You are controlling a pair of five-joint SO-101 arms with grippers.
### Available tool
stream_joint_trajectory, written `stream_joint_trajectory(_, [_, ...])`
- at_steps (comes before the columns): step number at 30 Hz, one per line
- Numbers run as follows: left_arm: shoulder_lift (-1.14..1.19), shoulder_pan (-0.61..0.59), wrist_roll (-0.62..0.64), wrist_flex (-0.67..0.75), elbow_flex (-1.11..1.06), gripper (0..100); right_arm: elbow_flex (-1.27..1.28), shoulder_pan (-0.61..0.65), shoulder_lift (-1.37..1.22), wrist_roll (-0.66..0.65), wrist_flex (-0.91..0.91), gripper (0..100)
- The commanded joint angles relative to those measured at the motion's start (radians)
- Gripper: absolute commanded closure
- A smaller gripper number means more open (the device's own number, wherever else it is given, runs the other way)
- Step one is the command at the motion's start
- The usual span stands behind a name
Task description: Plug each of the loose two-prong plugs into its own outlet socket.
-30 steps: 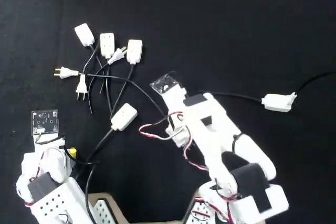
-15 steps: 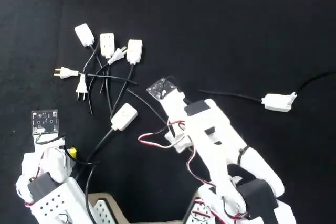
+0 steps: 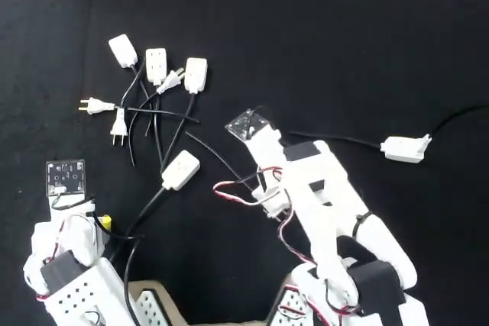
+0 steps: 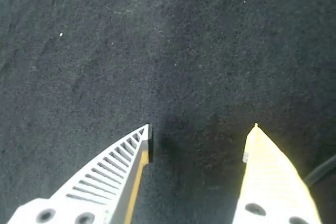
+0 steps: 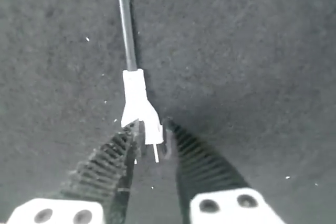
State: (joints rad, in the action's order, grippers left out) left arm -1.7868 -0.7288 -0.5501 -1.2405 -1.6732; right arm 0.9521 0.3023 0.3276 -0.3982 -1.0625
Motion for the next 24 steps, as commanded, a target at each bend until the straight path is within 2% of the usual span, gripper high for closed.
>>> stream_joint_trajectory(1, [-0.003,0.012,0.002,0.015,0.005,71,-0.005,0.021,0.021,-0.008,-0.008,91.5])
stream_joint_trajectory(14, [-0.003,0.010,0.002,0.015,0.005,71,0.035,0.091,0.012,0.009,-0.021,91.3])
stream_joint_trajectory(24, [-0.003,0.010,0.002,0.015,0.005,71,-0.048,0.095,-0.191,0.028,-0.020,91.7])
